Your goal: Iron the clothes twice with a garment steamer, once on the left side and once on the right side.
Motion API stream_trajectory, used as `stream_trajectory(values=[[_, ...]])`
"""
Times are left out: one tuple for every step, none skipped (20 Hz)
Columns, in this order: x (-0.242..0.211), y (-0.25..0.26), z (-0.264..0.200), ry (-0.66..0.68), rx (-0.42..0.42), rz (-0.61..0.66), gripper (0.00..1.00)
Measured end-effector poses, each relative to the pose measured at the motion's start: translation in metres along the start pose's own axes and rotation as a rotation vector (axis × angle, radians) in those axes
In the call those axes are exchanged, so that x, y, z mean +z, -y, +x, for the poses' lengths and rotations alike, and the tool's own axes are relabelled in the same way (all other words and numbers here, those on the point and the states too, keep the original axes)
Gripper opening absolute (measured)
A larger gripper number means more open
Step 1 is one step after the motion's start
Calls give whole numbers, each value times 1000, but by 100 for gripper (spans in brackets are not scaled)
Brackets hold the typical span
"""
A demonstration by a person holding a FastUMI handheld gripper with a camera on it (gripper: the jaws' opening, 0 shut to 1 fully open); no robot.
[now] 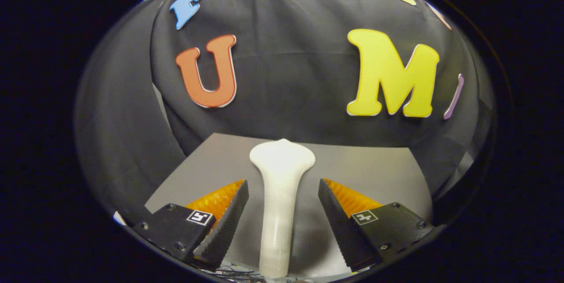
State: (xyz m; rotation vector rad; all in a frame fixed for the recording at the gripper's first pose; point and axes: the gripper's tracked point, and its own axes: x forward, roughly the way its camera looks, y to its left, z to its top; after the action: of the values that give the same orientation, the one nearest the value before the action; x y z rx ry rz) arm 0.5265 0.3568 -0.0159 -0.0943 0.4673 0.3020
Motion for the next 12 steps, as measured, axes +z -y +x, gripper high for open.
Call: stream_trajectory(values=[[-5,0,10,-26,-9,-8,99],[-9,-1,18,-50,-13,-12,98],[-13,-2,23,-76,-14,-8,98],[-16,-6,28,-108,-9,-1,96],[-17,-10,28,-129,2,5,94],[-17,-14,31,-143,14,7,88],[-19,-11,34,-160,4,7,84],[-23,-12,36,-195,-3,16,80],[-21,-18,33,-197,-4,27,78],[-23,-18,35,-221,-8,27,72],[-23,-16,38,-208,-14,16,67],[-23,-12,40,-222,-25,11,63]])
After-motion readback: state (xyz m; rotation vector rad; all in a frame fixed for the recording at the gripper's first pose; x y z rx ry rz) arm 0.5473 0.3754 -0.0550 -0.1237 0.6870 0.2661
